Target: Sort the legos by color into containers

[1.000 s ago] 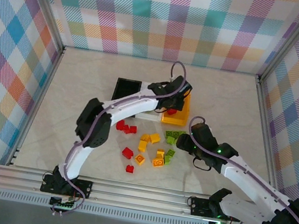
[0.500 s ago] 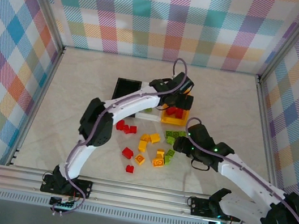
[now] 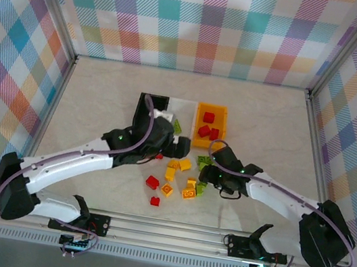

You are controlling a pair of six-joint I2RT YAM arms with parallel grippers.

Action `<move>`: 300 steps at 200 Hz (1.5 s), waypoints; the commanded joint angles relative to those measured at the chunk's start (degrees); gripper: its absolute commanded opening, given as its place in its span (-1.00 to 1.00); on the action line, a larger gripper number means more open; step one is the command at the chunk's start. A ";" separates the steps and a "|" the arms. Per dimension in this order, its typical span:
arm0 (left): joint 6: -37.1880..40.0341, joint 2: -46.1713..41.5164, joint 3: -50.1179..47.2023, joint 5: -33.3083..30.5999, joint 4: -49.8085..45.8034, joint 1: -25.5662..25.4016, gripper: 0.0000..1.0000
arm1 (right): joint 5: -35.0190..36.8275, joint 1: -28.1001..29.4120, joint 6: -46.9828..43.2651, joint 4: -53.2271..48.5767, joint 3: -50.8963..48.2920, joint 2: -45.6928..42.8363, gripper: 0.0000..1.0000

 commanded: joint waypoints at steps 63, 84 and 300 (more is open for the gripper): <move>-8.01 -19.86 -16.14 -8.08 -7.99 -0.07 1.00 | 2.57 2.01 4.94 -1.45 8.32 12.04 0.34; -7.86 -21.17 -16.57 -9.65 -9.40 -0.09 1.00 | 2.92 2.25 5.42 -3.69 8.63 13.63 0.26; -7.63 -24.42 -21.20 -7.77 -14.75 -0.07 1.00 | 3.73 -1.22 -14.33 -7.29 58.71 41.63 -0.36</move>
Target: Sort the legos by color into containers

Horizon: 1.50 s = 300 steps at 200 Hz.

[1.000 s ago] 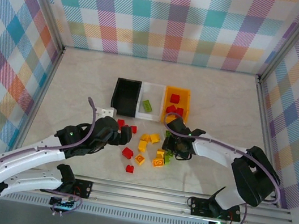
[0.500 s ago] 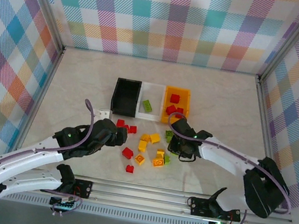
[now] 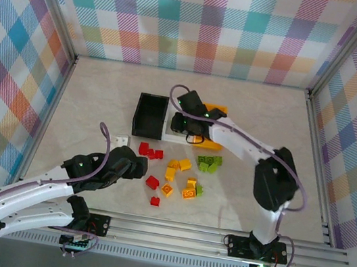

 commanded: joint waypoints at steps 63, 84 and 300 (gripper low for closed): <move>1.75 0.06 -0.63 5.07 -1.45 -0.05 1.00 | 0.48 -2.67 -1.77 -5.63 15.94 9.49 0.38; 3.04 1.42 0.19 6.73 -0.41 -0.05 1.00 | -0.18 -2.60 -1.63 -2.69 9.55 2.74 0.45; 14.70 44.73 18.12 12.19 4.58 -15.42 0.36 | 3.62 -2.83 6.41 2.22 -37.91 -39.12 0.56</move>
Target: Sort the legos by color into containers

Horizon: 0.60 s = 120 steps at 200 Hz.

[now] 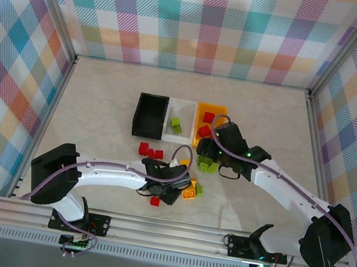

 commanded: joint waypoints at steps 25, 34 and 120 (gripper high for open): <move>2.16 2.80 2.94 -0.39 0.65 -1.13 0.17 | 1.95 -0.05 1.76 0.22 -2.11 -2.86 0.56; 2.15 2.95 2.99 -0.44 0.57 -1.18 0.11 | 2.26 -0.13 1.83 -0.04 -2.30 -3.10 0.56; 0.17 -8.33 4.03 -6.05 -4.07 1.62 -0.30 | 2.31 -0.66 2.43 0.48 -3.34 -4.02 0.57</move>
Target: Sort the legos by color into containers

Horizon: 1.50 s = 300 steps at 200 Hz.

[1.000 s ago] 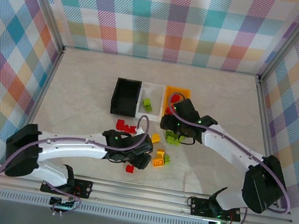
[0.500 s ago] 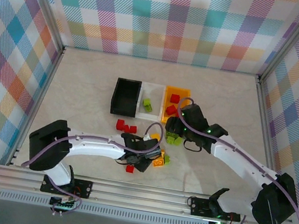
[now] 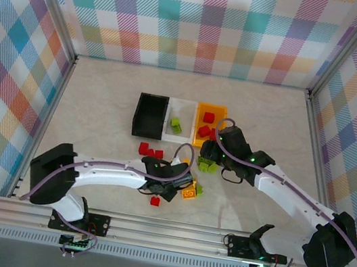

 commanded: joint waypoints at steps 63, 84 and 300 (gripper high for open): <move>0.64 -4.07 10.15 -6.63 3.71 27.14 -0.33 | -0.82 -0.26 1.73 1.47 -1.83 0.95 0.57; 1.40 3.43 16.05 -9.48 5.47 31.09 -0.36 | -1.17 -0.29 2.01 1.09 -2.26 1.00 0.57; -9.26 -27.77 -2.97 -3.03 2.40 25.08 1.00 | -9.34 6.34 -13.65 -0.63 13.83 30.77 0.49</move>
